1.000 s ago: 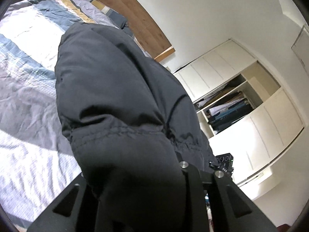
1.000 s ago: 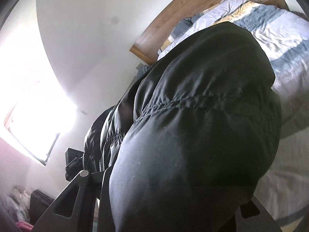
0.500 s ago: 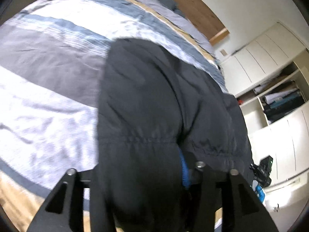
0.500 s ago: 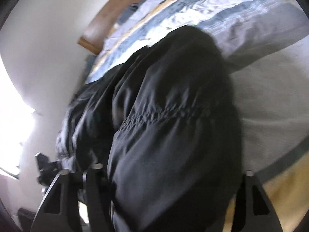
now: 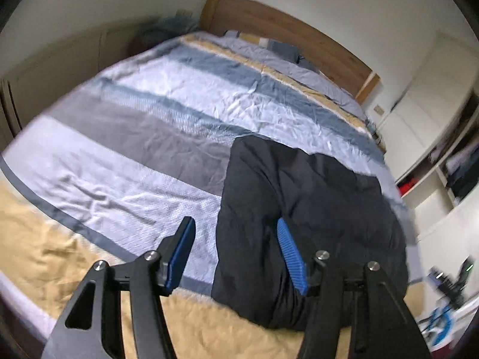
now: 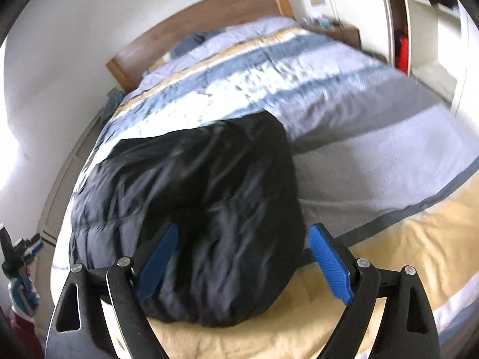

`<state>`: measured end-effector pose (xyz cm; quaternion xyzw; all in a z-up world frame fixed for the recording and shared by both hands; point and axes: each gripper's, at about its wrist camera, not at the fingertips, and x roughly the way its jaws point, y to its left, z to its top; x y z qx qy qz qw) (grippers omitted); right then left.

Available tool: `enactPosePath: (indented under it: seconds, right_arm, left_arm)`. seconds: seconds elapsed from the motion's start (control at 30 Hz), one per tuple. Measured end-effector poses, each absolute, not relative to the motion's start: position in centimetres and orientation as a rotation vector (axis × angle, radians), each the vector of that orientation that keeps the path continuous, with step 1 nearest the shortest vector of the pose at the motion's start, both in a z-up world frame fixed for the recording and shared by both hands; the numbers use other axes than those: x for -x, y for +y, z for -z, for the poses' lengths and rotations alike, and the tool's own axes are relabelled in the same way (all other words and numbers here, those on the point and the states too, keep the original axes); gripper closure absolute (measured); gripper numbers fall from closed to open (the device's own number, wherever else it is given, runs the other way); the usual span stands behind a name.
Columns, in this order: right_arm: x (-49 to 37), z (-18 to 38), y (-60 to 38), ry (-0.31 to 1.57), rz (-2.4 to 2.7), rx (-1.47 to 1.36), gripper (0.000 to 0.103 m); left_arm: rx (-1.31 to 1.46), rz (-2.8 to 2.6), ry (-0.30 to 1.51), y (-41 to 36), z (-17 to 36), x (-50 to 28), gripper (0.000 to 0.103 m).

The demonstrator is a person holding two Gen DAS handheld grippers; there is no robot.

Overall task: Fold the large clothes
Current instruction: 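Open both grippers and withdraw from the folded jacket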

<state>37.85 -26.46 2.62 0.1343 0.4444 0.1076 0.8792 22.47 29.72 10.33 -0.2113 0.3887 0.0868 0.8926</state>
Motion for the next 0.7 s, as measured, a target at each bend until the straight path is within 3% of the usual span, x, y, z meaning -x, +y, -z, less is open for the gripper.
enactPosePath:
  seconds: [0.07,0.37,0.7]
  right_arm:
    - [-36.1,-4.7,-24.9,0.900,-0.251,-0.246,0.007]
    - [-25.4,-8.2,-20.6,0.813,-0.314,-0.146,0.004]
    - [-16.2,-8.1,-18.1,0.721,-0.283,-0.081,0.001]
  left_arm:
    - [0.393,-0.171,0.794,27.8,-11.4,-21.7,0.047]
    - [0.297,-0.153,0.711,19.2,-13.0,-13.7,0.034]
    - [0.136,-0.168,0.677,10.9,-12.0,-6.7,0.033]
